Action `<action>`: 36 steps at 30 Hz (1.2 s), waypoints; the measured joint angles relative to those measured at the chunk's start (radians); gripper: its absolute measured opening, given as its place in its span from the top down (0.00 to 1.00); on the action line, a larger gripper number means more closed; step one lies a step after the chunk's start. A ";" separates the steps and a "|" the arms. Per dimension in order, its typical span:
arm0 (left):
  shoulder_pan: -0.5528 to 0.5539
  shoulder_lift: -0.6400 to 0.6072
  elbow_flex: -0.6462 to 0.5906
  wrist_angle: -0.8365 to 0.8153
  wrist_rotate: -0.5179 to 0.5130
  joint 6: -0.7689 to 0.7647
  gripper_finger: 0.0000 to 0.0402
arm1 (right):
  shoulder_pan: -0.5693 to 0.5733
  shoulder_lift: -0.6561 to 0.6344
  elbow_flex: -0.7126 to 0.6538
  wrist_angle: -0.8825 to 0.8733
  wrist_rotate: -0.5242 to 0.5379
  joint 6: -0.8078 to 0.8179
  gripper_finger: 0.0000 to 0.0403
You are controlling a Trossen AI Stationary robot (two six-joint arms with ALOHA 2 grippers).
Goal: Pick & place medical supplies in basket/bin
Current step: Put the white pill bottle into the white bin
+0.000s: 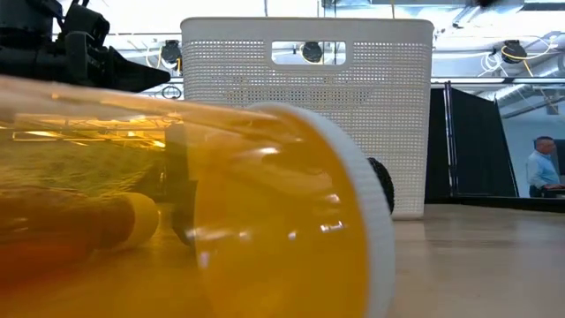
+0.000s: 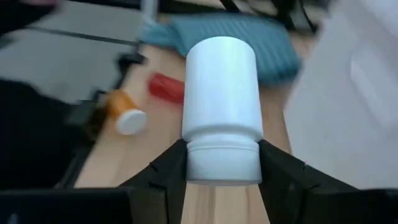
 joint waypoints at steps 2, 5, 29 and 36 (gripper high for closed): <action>0.000 0.000 0.000 0.000 0.000 0.000 0.91 | 0.000 -0.068 0.000 0.008 -0.059 -0.142 0.64; 0.000 0.000 0.000 0.000 0.000 -0.011 0.91 | -0.006 -0.160 0.000 0.002 -0.148 -0.293 0.64; 0.000 0.000 0.000 -0.062 -0.004 -0.127 0.91 | -0.182 -0.946 -0.274 -0.103 -0.219 -0.603 0.64; 0.000 0.000 0.000 -0.105 -0.041 -0.138 0.91 | -0.182 -1.166 -0.420 -0.017 -0.213 -0.591 0.64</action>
